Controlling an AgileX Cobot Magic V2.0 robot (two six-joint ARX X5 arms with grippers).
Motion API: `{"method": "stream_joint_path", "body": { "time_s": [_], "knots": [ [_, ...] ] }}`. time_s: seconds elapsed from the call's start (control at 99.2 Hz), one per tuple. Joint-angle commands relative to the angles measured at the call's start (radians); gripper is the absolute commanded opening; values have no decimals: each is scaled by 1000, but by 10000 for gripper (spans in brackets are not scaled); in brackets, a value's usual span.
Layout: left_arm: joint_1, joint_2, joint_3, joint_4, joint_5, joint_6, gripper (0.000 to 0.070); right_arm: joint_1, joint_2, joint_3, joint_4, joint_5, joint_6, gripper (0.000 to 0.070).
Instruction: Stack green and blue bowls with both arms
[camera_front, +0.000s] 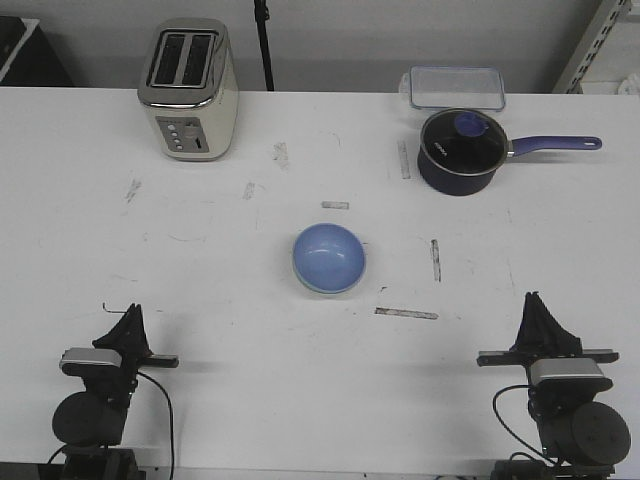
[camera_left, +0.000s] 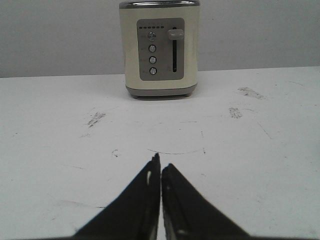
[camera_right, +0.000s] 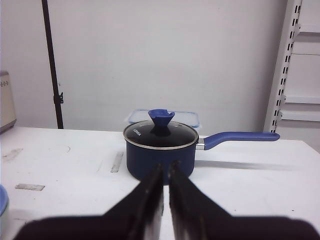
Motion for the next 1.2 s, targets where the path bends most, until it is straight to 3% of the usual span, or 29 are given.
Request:
{"method": "stream_joint_path", "body": {
  "time_s": [0.0, 0.232, 0.564, 0.796, 0.947, 1.189],
  "knots": [
    [1, -2, -23, 15, 3, 5, 3, 0, -2, 2, 12, 3, -5, 10],
    [1, -2, -23, 16, 3, 5, 3, 0, -17, -24, 6, 6, -4, 10],
    [1, -2, -23, 16, 3, 5, 3, 1, -196, -244, 16, -5, 56, 10],
    [1, -2, -23, 16, 3, 5, 3, 2, -190, -314, 46, -5, 57, 10],
    [1, -2, -23, 16, 3, 5, 3, 2, -190, -370, 132, -5, 58, 10],
    [1, -2, -23, 16, 3, 5, 3, 2, -191, -369, 111, -3, 61, 10]
  ]
}}
